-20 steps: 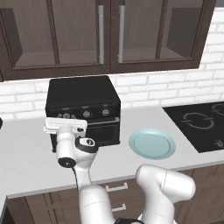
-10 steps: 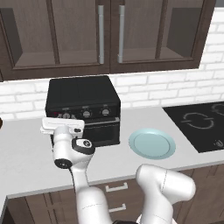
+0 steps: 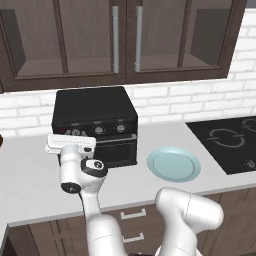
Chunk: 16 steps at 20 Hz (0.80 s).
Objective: Pick up the kebab skewer and baguette bread, and place them inside the toaster oven. Close the toaster oven door and start by setting the timer.
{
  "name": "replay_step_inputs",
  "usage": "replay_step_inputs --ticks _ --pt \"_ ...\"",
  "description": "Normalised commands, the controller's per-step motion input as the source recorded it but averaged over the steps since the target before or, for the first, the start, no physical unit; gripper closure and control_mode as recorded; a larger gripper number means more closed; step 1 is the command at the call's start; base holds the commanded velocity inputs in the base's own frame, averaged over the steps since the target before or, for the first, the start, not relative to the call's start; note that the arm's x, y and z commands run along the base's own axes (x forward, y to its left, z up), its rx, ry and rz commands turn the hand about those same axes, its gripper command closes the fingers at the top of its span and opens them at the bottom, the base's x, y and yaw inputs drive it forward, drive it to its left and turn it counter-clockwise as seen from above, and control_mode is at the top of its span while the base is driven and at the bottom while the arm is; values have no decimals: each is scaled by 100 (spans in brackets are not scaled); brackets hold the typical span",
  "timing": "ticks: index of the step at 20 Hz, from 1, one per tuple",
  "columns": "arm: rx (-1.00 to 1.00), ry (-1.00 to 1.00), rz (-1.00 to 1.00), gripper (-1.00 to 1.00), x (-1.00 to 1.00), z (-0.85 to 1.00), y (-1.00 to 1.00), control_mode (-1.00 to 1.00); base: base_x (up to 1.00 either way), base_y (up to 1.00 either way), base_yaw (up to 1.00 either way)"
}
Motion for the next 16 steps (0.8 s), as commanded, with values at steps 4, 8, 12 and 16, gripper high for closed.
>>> replay_step_inputs --ticks 4,8,12,16 --pt "0 0 0 100 0 0 23 -100 0 0 0" --pt "0 0 -4 100 0 0 36 -100 0 0 0" --pt "0 0 -11 100 0 0 43 -100 0 0 0" --pt "0 0 -13 100 0 0 41 -100 0 0 0"
